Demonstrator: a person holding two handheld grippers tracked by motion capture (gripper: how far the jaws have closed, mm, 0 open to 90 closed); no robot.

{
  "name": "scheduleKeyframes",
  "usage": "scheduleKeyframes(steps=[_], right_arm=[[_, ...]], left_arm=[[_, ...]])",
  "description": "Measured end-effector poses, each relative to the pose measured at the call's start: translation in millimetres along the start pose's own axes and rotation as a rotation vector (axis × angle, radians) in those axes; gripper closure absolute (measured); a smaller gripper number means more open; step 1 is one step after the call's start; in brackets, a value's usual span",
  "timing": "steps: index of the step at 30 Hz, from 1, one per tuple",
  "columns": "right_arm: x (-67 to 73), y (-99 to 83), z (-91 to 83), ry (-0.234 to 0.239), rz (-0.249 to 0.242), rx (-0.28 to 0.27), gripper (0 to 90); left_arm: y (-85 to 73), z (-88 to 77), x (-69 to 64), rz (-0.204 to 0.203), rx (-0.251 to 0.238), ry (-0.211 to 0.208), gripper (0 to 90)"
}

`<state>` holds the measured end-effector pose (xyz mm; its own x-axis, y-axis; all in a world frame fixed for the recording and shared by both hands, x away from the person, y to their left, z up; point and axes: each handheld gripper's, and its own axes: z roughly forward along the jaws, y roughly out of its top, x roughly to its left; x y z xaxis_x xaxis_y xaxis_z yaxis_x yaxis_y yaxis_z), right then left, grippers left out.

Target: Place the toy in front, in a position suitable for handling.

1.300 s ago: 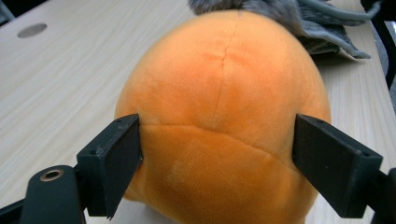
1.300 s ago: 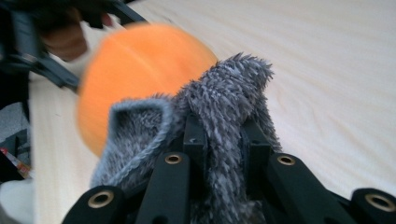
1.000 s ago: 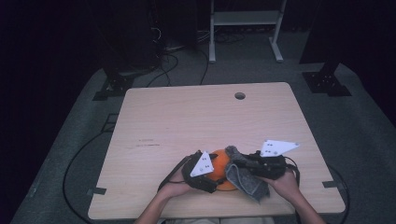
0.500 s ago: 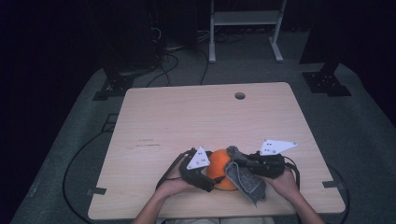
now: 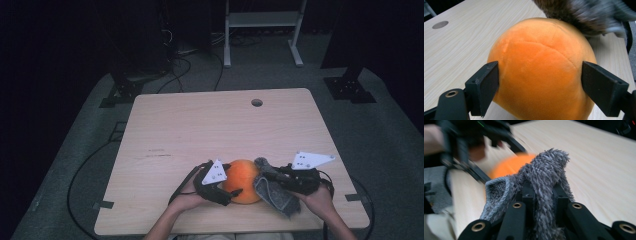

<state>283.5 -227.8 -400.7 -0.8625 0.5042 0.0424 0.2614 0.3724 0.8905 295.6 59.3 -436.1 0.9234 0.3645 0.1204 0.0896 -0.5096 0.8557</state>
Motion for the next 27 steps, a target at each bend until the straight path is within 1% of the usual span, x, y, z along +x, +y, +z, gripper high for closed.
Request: scheduleKeyframes(steps=[2,3,5,7,8,10,12,14,15,16,17,18,20,22,25,27], right_arm=[[8.2,11.6,7.3,0.02,-0.029,0.0,76.1],[10.7,16.1,12.3,0.031,-0.041,-0.003,76.0],[13.3,21.7,23.3,0.037,-0.056,0.005,76.0],[12.5,21.9,33.3,0.041,-0.057,0.017,76.1],[11.3,20.5,36.8,0.045,-0.057,0.021,76.1],[9.0,16.9,38.9,0.049,-0.04,0.011,76.1],[6.2,13.5,36.0,0.041,-0.03,0.006,76.1],[2.6,10.2,32.0,0.04,-0.018,-0.002,76.1],[1.5,9.0,29.8,0.038,-0.015,-0.003,76.1],[0.8,7.6,28.1,0.039,-0.009,-0.006,76.1],[0.2,6.6,27.1,0.04,-0.007,-0.006,76.1],[0.1,4.9,25.6,0.037,-0.007,-0.005,76.1],[-0.1,2.8,21.5,0.026,-0.008,0.0,76.0],[-1.2,0.5,15.1,0.006,-0.01,0.017,75.8],[-3.3,-4.8,2.8,-0.034,-0.008,0.044,75.7],[-0.2,-6.5,-4.3,-0.042,-0.016,0.044,75.7]], left_arm=[[1.3,1.3,-2.2,0.006,0.002,0.01,16.6],[1.8,1.5,-3.2,0.012,0.004,0.011,16.6],[1.7,1.8,-5.0,0.015,-0.003,0.008,16.3],[0.3,1.3,-5.3,0.024,-0.005,-0.003,13.7],[-0.8,0.3,-4.1,0.015,-0.014,-0.01,12.5],[-2.5,-4.5,1.2,-0.004,-0.031,-0.04,8.7],[-4.8,-8.4,5.6,-0.018,-0.039,-0.039,7.1],[-7.6,-9.3,9.1,-0.032,-0.025,-0.047,6.4],[-8.7,-8.5,9.6,-0.039,-0.023,-0.052,7.2],[-9.3,-7.6,9.4,-0.041,-0.024,-0.062,10.7],[-9.5,-5.5,7.2,-0.026,-0.03,-0.07,15.7],[-8.6,-4.2,4.5,-0.008,-0.028,-0.056,19.7],[-5.9,-3.7,1.4,0.001,-0.033,-0.048,24.1],[-5.0,-4.9,0.7,0.004,-0.031,-0.043,26.2],[-7.3,-5.9,1.4,0.001,-0.032,-0.039,26.3],[-7.2,-5.6,2.1,-0.006,-0.038,-0.035,26.4]])
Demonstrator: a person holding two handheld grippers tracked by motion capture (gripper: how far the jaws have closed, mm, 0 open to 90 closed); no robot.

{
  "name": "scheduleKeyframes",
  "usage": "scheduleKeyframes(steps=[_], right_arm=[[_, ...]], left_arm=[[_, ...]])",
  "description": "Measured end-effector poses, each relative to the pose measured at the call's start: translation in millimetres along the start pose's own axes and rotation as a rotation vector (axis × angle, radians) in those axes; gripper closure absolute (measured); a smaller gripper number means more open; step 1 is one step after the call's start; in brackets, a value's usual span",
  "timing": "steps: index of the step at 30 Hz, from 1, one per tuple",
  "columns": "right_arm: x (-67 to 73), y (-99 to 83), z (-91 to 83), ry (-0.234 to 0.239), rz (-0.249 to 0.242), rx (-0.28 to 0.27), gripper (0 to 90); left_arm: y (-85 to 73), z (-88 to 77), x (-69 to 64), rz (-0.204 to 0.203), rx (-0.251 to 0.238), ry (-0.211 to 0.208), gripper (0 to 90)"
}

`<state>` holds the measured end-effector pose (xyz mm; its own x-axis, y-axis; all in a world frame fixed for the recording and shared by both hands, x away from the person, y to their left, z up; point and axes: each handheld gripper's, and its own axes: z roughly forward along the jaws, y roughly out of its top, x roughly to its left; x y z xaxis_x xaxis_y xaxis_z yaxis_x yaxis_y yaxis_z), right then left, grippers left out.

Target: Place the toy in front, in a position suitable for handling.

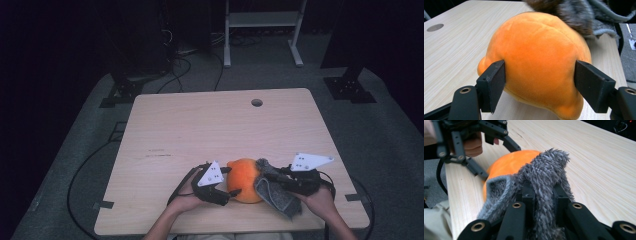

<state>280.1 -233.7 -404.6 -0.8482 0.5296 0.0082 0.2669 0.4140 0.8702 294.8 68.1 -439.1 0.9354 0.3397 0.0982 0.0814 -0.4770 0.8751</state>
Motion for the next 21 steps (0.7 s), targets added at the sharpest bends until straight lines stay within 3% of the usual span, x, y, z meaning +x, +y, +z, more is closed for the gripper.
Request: scheduleKeyframes(steps=[4,10,14,18,21], right_arm=[[15.7,11.3,-3.7,0.025,-0.061,-0.019,75.8],[35.3,36.4,16.9,0.085,-0.127,-0.013,75.9],[32.6,38.8,30.1,0.066,-0.127,0.042,76.0],[25.6,33.0,30.8,0.078,-0.096,0.025,76.1],[24.3,31.6,27.8,0.055,-0.097,0.027,76.1]], left_arm=[[6.5,3.0,-4.2,0.017,-0.015,0.018,27.3],[13.8,9.8,-12.7,0.049,-0.014,0.022,27.2],[13.8,11.1,-13.9,0.064,-0.003,0.016,26.1],[10.7,13.9,-9.3,0.016,-0.002,0.049,13.1],[10.4,16.0,-8.7,0.006,0.0,0.044,14.3]])
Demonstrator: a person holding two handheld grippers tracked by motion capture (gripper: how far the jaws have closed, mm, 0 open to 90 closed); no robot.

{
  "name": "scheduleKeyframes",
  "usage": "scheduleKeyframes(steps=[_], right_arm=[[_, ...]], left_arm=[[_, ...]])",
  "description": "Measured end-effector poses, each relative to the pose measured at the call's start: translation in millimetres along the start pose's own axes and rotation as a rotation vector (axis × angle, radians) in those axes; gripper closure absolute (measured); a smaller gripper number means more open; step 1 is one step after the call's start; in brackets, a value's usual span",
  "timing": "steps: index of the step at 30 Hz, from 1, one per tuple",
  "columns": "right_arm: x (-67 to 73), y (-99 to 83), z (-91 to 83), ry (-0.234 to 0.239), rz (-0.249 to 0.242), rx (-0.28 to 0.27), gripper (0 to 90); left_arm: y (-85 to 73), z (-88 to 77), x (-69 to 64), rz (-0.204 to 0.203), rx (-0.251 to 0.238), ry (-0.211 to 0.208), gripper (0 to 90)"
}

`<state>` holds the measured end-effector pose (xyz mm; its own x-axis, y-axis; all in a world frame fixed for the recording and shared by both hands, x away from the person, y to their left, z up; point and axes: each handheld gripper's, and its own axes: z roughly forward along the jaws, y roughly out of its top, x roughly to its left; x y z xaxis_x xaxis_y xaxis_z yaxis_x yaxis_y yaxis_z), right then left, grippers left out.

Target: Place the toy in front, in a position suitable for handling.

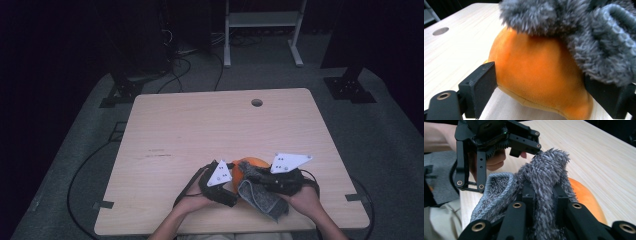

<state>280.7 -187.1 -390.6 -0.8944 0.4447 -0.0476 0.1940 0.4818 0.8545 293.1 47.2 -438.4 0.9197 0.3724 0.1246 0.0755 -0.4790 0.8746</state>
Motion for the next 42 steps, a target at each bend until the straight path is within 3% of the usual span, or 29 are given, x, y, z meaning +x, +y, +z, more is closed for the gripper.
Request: scheduleKeyframes(steps=[3,6,8,12,16,19,22,27,31,35,38,42], right_arm=[[-2.6,-4.4,-6.4,-0.029,0.004,0.003,76.0],[-9.7,-12.4,-16.2,-0.077,0.02,0.016,76.0],[-11.8,-14.9,-20.9,-0.085,0.032,0.014,76.1],[-5.2,-8.3,-22.0,-0.039,0.019,-0.011,76.1],[7.7,4.8,-10.7,0.014,-0.022,-0.022,76.1],[7.6,7.2,-1.7,0.012,-0.037,-0.001,76.1],[-1.1,3.0,-0.3,-0.006,-0.013,0.01,76.1],[-21.6,-15.6,-8.7,-0.05,0.051,0.014,76.0],[-22.2,-26.4,-16.2,-0.059,0.081,-0.009,76.0],[-19.0,-29.8,-22.0,-0.057,0.075,-0.004,76.0],[-15.0,-23.7,-24.3,-0.071,0.043,-0.003,76.0],[-9.7,-1.0,-20.7,-0.04,-0.002,-0.017,76.0]], left_arm=[[0.0,-1.6,-0.6,0.01,-0.004,-0.003,20.2],[-0.4,-1.6,-0.5,0.009,-0.006,0.0,20.1],[0.1,-0.9,-0.9,0.014,-0.004,0.006,19.3],[1.9,0.8,-2.2,0.027,-0.001,0.008,19.4],[3.8,1.1,-4.0,0.042,0.009,0.009,19.3],[2.2,0.5,-4.5,0.047,0.02,0.006,19.4],[-1.3,-0.3,-3.3,0.056,0.052,0.007,19.4],[-6.3,-3.5,1.7,0.036,0.074,-0.009,18.5],[-1.0,-4.6,3.0,-0.002,0.051,-0.01,12.0],[1.6,0.8,-0.4,-0.021,0.072,-0.018,12.4],[4.9,0.7,-6.6,0.029,0.077,-0.003,14.6],[6.8,1.0,-14.7,0.127,0.109,0.011,14.8]])
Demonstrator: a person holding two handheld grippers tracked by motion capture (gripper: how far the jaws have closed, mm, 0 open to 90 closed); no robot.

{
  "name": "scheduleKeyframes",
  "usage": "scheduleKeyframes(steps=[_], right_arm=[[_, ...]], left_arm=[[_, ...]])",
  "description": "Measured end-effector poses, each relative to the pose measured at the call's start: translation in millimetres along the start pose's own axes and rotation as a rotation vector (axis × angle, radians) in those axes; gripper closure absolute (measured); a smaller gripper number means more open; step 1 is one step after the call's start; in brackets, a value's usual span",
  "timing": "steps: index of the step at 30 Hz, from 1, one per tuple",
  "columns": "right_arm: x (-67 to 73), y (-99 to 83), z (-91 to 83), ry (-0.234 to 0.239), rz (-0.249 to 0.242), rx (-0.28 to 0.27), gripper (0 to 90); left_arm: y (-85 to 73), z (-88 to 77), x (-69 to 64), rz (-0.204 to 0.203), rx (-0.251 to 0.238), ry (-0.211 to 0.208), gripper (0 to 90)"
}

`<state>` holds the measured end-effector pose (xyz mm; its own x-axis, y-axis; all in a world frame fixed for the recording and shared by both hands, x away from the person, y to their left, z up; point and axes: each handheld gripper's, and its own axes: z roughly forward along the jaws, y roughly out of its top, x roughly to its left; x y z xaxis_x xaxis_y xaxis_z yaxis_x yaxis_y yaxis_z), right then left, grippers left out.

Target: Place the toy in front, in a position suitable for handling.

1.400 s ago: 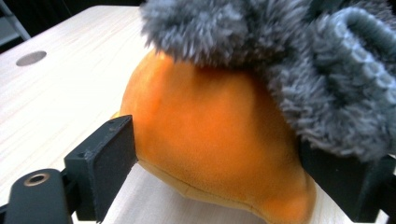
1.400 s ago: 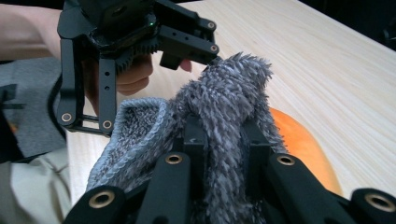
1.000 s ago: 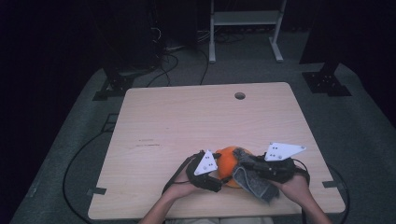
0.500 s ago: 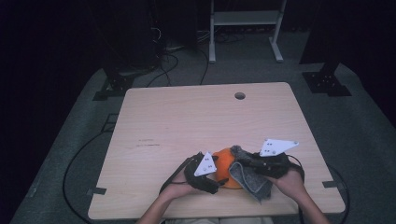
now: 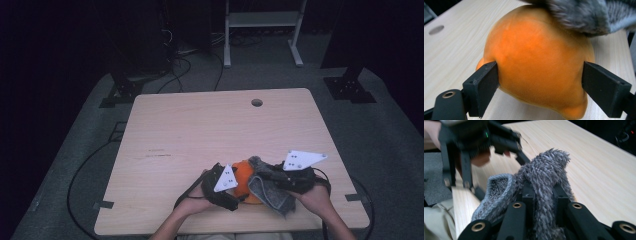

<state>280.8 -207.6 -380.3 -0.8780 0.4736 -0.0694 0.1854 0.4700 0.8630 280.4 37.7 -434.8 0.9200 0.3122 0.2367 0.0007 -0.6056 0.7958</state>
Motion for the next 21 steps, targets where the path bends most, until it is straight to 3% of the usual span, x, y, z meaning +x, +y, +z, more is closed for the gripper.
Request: scheduleKeyframes(steps=[2,5,8,9,12,15,18,21], right_arm=[[1.3,11.3,8.8,0.014,-0.029,0.025,76.0],[-1.5,12.9,20.7,0.029,-0.026,0.06,75.9],[-2.5,7.5,26.6,0.053,0.006,0.045,75.9],[-1.3,5.8,28.2,0.067,0.008,0.035,75.9],[2.3,3.5,29.9,0.069,0.004,0.027,75.9],[-0.8,0.3,25.9,0.063,0.008,0.031,75.9],[-9.8,-9.2,17.5,0.041,0.049,0.019,75.9],[-24.3,-26.4,7.0,0.017,0.12,0.013,75.9]], left_arm=[[-0.8,0.1,-1.9,0.023,0.011,0.004,14.8],[-3.2,-2.9,2.0,-0.003,-0.011,-0.009,14.5],[-3.3,-8.5,9.2,-0.096,-0.095,-0.028,12.2],[-2.6,-8.9,9.8,-0.109,-0.107,-0.021,11.6],[-4.1,-2.6,9.4,-0.092,-0.045,-0.019,11.8],[-8.2,-0.3,8.9,-0.098,-0.045,-0.028,12.4],[-10.0,-0.5,9.3,-0.097,-0.039,-0.028,12.7],[-12.3,-0.4,9.2,-0.089,-0.037,-0.03,12.7]])
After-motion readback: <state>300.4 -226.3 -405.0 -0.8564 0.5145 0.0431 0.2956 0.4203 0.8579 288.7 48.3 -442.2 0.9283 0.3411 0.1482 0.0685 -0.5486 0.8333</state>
